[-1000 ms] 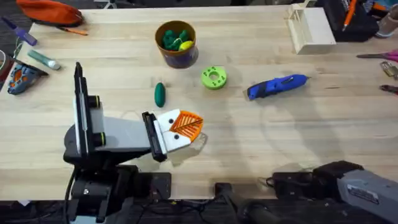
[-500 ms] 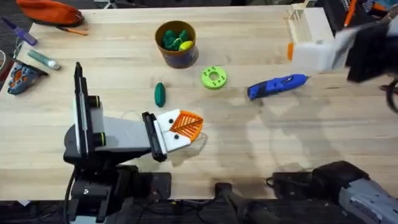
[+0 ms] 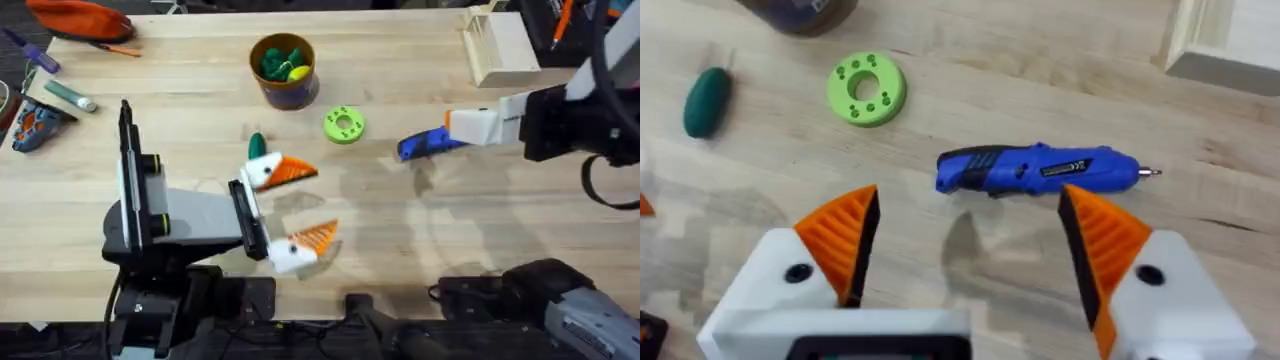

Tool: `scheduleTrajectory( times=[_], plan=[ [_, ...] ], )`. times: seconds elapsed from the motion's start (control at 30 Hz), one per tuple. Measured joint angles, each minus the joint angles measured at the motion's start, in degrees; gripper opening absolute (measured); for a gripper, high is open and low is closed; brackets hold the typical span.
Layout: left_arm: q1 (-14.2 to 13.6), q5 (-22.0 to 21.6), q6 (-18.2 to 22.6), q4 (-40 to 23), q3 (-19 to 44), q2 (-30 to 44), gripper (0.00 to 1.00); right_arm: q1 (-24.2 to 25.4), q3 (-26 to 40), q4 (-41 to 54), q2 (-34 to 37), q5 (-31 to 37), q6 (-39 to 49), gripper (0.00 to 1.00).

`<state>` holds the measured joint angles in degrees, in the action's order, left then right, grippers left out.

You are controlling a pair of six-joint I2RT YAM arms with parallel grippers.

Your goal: Pick up the gripper from the table and insert it into the empty holder that is missing its gripper. Then pick up a screw, insert it into the mounting hole, and use the screwdriver to tighten it. Finally, clean up the table by picking up the vegetable and placing it into the bucket.

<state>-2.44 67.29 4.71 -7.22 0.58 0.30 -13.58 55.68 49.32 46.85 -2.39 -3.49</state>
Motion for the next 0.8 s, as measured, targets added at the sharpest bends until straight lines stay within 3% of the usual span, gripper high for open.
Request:
scheduleTrajectory(
  times=[0.03,0.1,0.4,0.53,0.63,0.8],
  plan=[
    [0.0,0.0,-0.2,0.0,0.0,0.0,0.941,0.0,0.0,0.0,0.2,0.0,0.0,0.994],
    [0.0,0.0,-0.2,0.0,0.0,0.0,0.983,0.0,0.0,0.1,0.7,0.0,0.0,0.994],
    [0.0,-0.3,-0.2,0.4,0.0,0.0,0.985,0.0,0.0,0.5,0.9,0.0,0.0,0.994],
    [0.0,-1.2,-0.5,4.4,-0.1,0.0,0.985,0.0,0.0,0.5,0.9,0.0,0.0,0.994],
    [0.0,-3.9,-1.9,3.4,0.2,0.0,0.985,0.0,0.0,0.5,0.9,0.0,0.0,0.994],
    [0.0,-12.3,-3.5,-4.2,4.5,0.0,0.985,0.0,0.0,0.5,0.9,0.0,0.0,0.994]
  ],
)
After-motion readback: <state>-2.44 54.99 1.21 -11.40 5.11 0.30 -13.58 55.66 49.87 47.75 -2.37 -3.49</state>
